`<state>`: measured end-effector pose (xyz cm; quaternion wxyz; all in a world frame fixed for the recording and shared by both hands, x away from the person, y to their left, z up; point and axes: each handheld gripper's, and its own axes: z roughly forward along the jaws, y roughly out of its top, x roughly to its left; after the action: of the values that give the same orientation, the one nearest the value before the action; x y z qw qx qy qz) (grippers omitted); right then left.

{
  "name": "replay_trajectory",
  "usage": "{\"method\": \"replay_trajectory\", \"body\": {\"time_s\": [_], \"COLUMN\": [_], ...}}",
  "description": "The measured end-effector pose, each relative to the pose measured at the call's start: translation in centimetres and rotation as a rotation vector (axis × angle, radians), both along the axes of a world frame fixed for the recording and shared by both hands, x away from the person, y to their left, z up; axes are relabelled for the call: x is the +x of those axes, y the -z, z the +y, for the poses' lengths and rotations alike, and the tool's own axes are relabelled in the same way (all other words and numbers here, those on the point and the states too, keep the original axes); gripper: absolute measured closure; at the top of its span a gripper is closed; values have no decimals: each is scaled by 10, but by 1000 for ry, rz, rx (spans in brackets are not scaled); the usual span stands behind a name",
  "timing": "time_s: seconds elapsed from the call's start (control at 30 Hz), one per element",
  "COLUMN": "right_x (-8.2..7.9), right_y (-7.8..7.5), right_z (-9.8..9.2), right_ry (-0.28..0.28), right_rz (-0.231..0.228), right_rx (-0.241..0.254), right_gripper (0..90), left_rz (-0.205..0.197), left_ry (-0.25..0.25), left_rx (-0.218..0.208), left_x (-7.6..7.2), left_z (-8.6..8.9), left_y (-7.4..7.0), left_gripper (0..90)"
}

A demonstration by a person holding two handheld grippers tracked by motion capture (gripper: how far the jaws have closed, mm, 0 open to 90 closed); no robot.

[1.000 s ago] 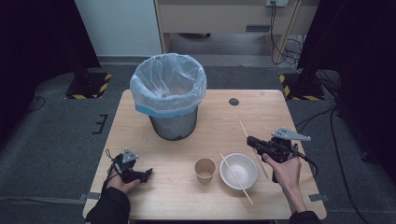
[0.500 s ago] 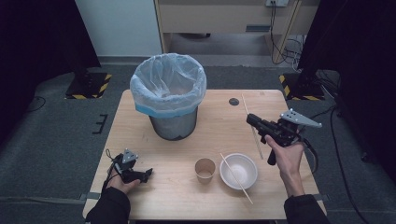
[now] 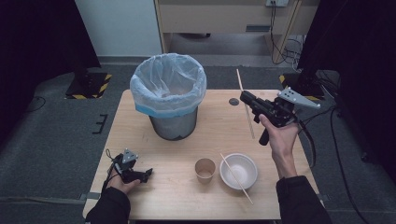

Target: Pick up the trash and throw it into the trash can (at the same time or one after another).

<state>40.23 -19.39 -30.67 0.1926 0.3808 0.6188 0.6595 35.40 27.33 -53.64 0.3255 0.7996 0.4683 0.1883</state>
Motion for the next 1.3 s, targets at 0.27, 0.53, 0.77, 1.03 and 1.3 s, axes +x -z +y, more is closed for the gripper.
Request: {"method": "replay_trajectory", "body": {"time_s": [0.27,0.53,0.77,1.03,1.3], "right_x": [14,24,33,41,49], "right_y": [-20,-40,-57,-71,-79], "right_z": [16,36,54,71,88], "right_ry": [-10,-22,-32,-46,-56], "right_rz": [-60,-123,-163,-209,-248], "right_rx": [43,51,50,80,101], "right_gripper": [858,858,859,858,858], "left_rz": [0,0,-2,-2,-2], "left_ry": [0,0,-2,-2,-2], "left_rx": [0,0,-3,-3,-2], "left_x": [0,0,0,0,0], "left_z": [0,0,0,0,0], "left_y": [0,0,0,0,0], "left_gripper": [0,0,0,0,0]}}
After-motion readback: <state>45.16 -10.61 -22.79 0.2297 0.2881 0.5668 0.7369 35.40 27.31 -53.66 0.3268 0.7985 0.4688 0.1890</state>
